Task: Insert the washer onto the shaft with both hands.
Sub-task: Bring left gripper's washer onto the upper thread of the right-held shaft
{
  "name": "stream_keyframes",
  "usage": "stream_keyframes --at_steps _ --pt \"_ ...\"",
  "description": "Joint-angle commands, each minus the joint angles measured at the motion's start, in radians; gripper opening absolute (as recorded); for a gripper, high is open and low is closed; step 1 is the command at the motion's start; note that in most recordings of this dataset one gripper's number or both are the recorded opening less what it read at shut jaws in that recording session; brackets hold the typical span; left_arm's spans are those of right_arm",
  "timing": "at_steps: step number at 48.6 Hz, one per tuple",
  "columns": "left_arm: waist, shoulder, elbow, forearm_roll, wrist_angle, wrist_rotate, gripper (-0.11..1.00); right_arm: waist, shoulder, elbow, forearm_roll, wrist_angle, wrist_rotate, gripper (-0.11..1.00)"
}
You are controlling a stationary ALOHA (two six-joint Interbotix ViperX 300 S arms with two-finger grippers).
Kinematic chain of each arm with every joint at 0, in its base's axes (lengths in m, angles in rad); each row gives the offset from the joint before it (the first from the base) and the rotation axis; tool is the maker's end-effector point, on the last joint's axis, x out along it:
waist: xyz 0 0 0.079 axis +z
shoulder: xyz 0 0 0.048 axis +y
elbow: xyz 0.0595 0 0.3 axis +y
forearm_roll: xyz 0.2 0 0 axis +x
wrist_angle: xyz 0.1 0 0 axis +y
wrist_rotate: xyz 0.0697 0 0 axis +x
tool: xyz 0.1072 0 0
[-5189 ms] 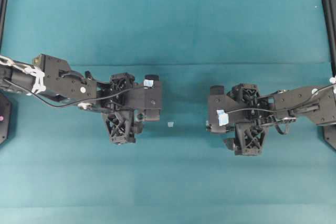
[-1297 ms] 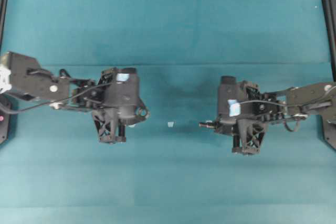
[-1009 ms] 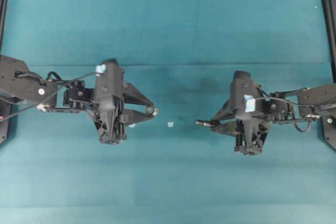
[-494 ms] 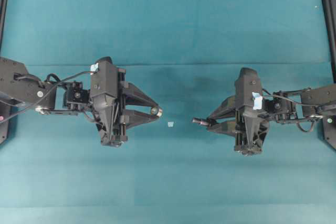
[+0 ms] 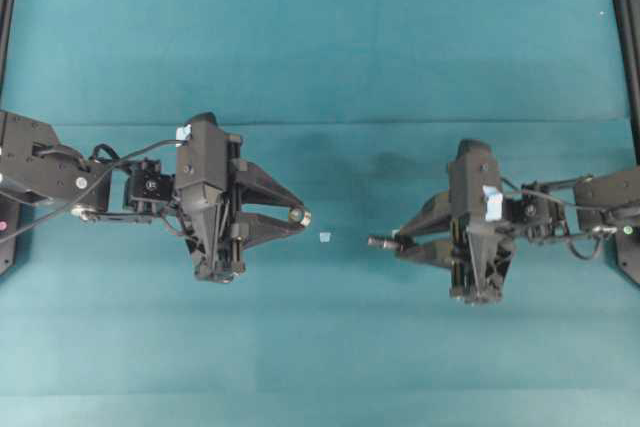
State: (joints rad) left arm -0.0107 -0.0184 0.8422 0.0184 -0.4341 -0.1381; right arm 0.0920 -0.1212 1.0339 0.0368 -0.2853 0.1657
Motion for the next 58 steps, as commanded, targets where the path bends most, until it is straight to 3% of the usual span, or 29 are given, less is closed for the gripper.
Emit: stream_keyframes --at_steps 1,20,58 --pt "-0.015 0.003 -0.025 0.003 -0.014 -0.003 0.36 0.018 0.005 -0.003 0.002 -0.031 0.012 0.0" --pt "-0.049 0.135 -0.078 0.003 -0.133 -0.089 0.36 0.023 0.087 -0.017 0.014 -0.114 0.012 0.0" --pt "-0.055 0.189 -0.132 0.003 -0.137 -0.094 0.36 0.018 0.112 -0.048 0.044 -0.209 0.011 0.0"
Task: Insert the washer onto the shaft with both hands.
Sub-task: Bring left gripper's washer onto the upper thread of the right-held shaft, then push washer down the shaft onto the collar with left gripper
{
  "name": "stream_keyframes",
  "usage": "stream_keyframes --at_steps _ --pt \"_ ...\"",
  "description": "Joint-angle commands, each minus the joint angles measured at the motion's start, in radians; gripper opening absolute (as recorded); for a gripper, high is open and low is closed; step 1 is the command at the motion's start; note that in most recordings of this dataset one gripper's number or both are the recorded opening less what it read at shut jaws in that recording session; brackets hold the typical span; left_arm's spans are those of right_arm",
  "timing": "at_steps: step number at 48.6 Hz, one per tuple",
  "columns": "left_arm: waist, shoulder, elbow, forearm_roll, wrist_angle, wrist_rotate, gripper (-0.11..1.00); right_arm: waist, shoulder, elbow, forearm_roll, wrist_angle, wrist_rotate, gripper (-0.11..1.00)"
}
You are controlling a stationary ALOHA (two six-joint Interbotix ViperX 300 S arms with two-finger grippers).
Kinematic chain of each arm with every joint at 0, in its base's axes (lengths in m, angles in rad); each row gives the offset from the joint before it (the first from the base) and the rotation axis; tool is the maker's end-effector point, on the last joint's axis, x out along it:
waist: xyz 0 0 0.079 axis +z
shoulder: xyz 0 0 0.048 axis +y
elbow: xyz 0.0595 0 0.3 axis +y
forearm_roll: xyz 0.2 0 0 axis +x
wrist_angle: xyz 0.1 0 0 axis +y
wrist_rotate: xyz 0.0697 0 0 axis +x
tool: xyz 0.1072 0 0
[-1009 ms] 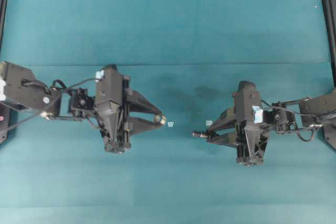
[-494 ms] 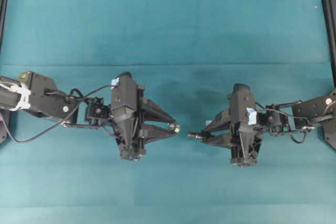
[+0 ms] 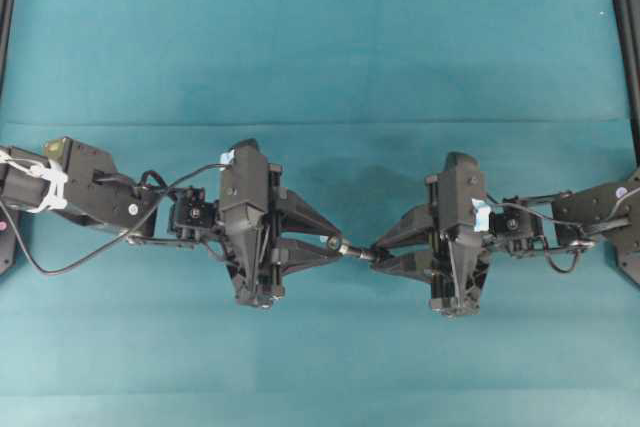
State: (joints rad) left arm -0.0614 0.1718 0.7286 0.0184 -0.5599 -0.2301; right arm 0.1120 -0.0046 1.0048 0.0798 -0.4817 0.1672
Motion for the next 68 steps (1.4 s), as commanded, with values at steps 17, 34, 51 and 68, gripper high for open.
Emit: stream_keyframes --at_steps 17,34,51,68 --pt "-0.011 0.029 -0.052 0.003 -0.011 -0.002 0.36 -0.002 0.011 -0.041 0.002 -0.014 0.008 0.0" --pt "-0.015 0.041 -0.063 0.003 -0.008 -0.002 0.36 -0.002 0.015 -0.051 0.002 -0.014 0.008 0.0" --pt "-0.015 0.072 -0.109 0.003 0.031 0.006 0.36 -0.003 0.015 -0.054 0.002 -0.018 0.008 0.0" --pt "-0.012 0.083 -0.132 0.003 0.098 0.006 0.36 -0.005 0.015 -0.052 0.002 -0.021 0.006 0.0"
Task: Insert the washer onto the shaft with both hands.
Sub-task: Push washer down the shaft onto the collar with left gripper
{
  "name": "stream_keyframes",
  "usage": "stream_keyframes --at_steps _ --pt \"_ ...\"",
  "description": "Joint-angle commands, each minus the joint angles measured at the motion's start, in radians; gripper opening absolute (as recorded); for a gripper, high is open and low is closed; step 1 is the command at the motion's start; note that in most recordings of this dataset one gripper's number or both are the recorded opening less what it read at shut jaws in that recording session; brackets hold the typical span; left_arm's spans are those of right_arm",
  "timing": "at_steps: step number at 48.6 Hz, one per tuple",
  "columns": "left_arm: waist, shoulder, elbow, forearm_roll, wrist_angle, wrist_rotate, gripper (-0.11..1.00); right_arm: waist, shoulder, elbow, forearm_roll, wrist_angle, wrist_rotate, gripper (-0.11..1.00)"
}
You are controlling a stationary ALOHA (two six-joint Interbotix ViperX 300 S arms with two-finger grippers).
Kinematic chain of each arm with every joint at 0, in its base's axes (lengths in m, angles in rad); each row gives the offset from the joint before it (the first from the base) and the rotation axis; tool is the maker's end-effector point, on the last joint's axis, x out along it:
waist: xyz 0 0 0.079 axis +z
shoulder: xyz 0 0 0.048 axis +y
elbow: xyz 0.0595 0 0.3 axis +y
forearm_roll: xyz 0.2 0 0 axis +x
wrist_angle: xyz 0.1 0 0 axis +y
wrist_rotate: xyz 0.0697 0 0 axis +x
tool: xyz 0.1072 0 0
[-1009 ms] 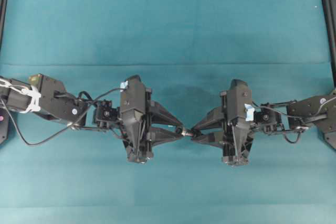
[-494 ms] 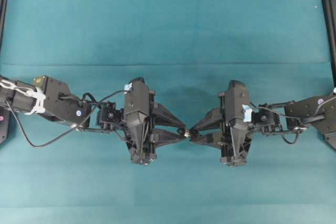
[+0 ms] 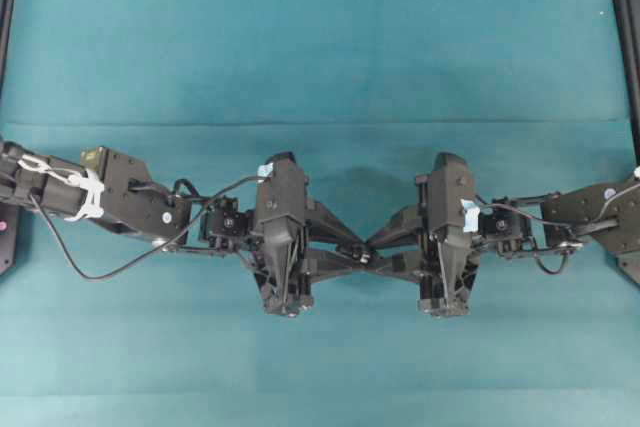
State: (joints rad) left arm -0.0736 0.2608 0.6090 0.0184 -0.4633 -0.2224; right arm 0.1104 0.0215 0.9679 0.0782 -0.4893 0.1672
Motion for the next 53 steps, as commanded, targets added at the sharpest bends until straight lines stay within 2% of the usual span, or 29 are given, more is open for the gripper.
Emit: stream_keyframes --at_steps 1,25,27,33,36,53 --pt "-0.002 -0.008 -0.014 0.003 0.002 -0.002 0.36 -0.003 -0.009 -0.017 0.003 -0.014 0.006 0.0" --pt "0.014 -0.034 -0.008 0.003 0.003 -0.011 0.37 -0.003 -0.011 -0.015 0.003 -0.011 0.005 0.0" --pt "0.015 -0.035 -0.003 0.003 0.008 -0.011 0.44 -0.003 -0.011 -0.014 0.003 -0.009 0.005 0.0" --pt "0.014 -0.04 0.003 0.003 0.034 -0.025 0.78 -0.002 -0.012 -0.012 0.003 -0.006 0.005 0.0" --pt "0.015 -0.046 0.002 0.003 0.048 -0.038 0.89 -0.003 -0.014 -0.012 0.003 -0.006 0.006 0.0" --pt "0.014 -0.112 0.006 0.003 0.109 -0.051 0.91 -0.003 -0.014 -0.012 0.003 -0.006 0.005 0.0"
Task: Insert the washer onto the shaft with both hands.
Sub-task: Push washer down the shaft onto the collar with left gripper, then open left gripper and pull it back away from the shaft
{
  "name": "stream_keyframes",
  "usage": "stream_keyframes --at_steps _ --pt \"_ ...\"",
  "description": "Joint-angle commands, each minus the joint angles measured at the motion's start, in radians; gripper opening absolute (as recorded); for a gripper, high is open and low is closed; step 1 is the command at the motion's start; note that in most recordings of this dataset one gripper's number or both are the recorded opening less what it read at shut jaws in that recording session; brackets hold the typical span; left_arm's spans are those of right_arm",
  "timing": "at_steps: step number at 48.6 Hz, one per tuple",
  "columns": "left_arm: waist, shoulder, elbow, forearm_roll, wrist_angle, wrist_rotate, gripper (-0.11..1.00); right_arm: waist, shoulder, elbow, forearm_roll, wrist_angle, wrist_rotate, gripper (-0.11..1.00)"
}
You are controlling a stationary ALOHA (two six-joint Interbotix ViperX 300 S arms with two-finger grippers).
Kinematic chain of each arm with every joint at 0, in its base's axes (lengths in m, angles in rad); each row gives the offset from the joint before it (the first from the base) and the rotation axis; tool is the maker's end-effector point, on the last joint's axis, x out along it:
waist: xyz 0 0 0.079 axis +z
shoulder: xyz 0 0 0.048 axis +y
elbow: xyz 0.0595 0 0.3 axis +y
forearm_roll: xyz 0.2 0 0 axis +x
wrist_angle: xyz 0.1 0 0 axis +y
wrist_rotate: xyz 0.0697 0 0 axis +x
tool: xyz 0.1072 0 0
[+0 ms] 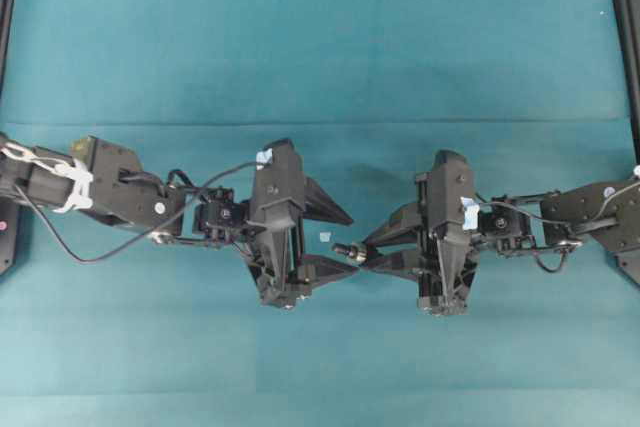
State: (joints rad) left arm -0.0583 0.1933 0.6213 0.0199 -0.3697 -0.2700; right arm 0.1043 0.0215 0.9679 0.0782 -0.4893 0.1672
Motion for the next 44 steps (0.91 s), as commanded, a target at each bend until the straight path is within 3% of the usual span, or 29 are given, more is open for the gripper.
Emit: stream_keyframes --at_steps 1,23,44 --pt "-0.002 -0.051 -0.003 0.002 0.028 -0.005 0.91 0.003 -0.014 -0.012 0.003 -0.005 0.005 0.0" --pt "-0.025 -0.281 0.129 0.002 0.301 0.018 0.91 0.005 -0.018 -0.008 0.002 -0.006 0.005 0.0" --pt "-0.025 -0.423 0.242 0.002 0.333 0.115 0.91 0.005 -0.018 -0.008 0.003 -0.005 0.005 0.0"
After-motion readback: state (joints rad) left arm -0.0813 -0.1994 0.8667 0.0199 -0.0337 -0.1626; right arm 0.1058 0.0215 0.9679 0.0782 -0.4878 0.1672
